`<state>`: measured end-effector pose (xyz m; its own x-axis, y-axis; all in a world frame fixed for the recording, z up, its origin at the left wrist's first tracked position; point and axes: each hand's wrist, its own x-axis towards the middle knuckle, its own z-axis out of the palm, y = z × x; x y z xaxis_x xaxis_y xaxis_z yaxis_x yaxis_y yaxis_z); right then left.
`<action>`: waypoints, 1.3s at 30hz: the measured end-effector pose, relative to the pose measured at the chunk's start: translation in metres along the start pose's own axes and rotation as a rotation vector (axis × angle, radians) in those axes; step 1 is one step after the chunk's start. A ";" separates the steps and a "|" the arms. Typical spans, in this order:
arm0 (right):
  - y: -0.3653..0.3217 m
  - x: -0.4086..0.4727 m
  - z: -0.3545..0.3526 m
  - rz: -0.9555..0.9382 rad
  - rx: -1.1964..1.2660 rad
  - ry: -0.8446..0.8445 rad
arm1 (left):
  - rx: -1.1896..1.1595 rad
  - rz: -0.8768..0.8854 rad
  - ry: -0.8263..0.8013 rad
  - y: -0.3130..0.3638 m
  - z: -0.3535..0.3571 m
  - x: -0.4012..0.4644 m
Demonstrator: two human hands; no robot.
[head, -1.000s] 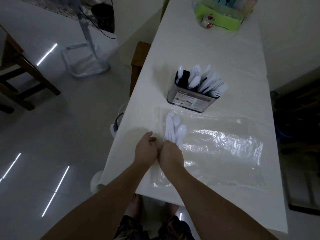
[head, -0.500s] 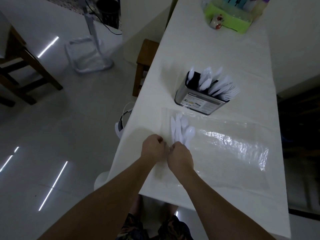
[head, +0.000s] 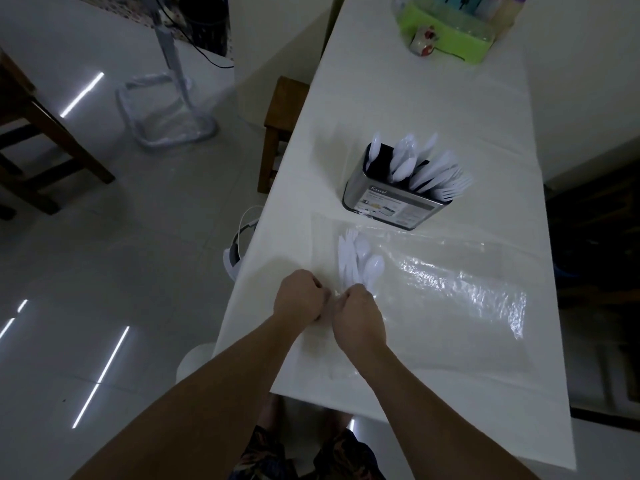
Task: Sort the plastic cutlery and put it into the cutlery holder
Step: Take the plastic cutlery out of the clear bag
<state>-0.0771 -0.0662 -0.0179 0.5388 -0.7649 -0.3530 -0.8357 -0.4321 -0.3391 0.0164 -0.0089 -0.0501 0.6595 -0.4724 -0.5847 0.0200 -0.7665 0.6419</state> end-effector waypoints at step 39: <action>0.039 -0.021 -0.061 0.046 0.270 0.137 | 0.772 0.924 0.232 -0.036 0.009 -0.002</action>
<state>-0.1275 -0.0961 0.0292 0.4661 -0.8461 -0.2588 -0.7903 -0.2666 -0.5516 0.0071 0.0158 -0.0769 0.3098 -0.9468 0.0875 -0.9246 -0.2785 0.2600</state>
